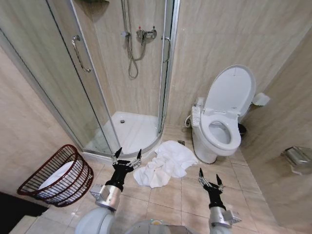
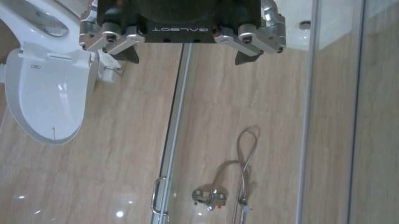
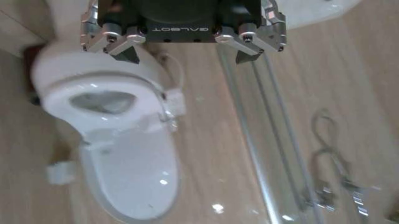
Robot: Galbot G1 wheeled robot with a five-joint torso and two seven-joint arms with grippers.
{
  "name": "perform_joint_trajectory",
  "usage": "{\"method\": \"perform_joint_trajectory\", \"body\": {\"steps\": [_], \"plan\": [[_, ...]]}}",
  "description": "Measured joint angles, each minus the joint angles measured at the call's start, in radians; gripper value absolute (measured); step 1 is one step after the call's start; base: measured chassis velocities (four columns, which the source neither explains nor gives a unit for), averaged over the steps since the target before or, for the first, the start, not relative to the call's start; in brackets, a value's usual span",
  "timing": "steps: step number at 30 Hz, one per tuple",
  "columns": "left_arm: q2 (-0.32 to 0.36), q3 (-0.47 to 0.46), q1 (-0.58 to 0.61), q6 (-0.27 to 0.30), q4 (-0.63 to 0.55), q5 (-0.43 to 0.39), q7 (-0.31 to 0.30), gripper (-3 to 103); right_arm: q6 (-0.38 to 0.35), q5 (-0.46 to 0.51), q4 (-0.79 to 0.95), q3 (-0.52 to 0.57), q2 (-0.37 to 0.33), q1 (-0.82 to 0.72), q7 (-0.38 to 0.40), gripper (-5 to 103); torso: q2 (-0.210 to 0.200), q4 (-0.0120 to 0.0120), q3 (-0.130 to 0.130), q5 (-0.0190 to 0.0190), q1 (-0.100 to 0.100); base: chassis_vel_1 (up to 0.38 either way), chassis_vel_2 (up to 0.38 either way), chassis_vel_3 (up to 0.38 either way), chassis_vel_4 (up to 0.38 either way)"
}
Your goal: Discard the used towel into the hamper.
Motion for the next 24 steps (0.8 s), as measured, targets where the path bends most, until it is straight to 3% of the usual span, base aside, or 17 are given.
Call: {"method": "perform_joint_trajectory", "body": {"steps": [12,18,24], "plan": [[0.000,0.000,0.000,0.000,0.000,0.000,0.000,100,0.014,-0.028,0.049,-0.041,0.000,-0.008,0.013,100,-0.060,0.0000,-0.035,0.0000,-0.025,0.000,0.000,0.000,0.000],[0.000,0.000,0.000,0.000,0.000,0.000,0.000,100,-0.028,-0.036,0.068,-0.032,0.000,-0.014,0.027,100,-0.084,0.0000,-0.049,0.0000,-0.035,0.000,0.000,0.000,0.000],[0.000,0.000,0.000,0.000,0.000,0.000,0.000,100,-0.025,-0.032,0.066,-0.034,0.000,-0.019,0.002,100,-0.107,0.0000,-0.063,0.0001,-0.044,0.000,0.000,0.000,0.000]]}}
